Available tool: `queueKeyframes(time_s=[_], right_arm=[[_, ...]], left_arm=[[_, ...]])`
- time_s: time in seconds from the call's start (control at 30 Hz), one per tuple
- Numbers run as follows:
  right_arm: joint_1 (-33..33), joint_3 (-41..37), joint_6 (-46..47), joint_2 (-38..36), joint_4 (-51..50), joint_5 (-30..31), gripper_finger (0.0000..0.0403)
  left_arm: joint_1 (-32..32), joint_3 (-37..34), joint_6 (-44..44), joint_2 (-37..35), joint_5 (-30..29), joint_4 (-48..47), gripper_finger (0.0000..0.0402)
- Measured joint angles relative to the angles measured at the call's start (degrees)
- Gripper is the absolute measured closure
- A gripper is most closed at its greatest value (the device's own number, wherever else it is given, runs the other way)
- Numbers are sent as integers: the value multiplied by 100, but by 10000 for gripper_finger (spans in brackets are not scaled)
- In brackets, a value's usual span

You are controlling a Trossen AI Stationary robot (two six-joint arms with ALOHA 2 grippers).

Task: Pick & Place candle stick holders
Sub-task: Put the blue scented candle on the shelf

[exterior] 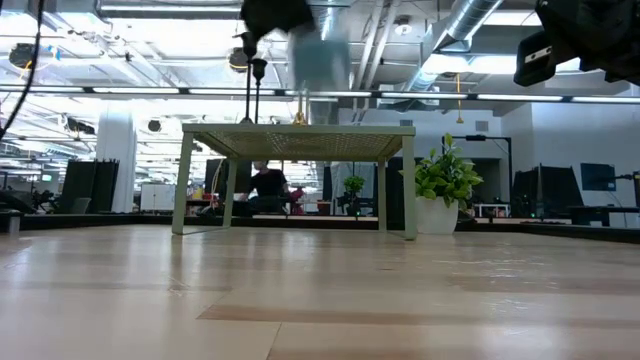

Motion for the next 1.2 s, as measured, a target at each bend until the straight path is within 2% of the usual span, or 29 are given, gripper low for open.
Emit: queueKeyframes(time_s=[0.37, 0.53, 0.63, 0.77, 0.87, 1.2], right_arm=[[0, 0, 0, 0, 0, 0, 403], [0, 0, 0, 0, 0, 0, 403], [1, 0, 0, 0, 0, 0, 403], [2, 0, 0, 0, 0, 1, 403], [1, 0, 0, 0, -1, 0, 403], [1, 0, 0, 0, 0, 0, 403]], left_arm=[[262, 1794, 1523, -2, -562, -508, 399], [508, 2318, 2145, -2, -1258, -506, 399], [673, 2496, 2203, -2, -1695, -468, 399], [872, 2557, 2439, 41, -2352, 10, 399], [967, 2594, 3054, 211, -2270, 467, 399], [1098, 3627, 4375, 1217, -2186, 336, 398]])
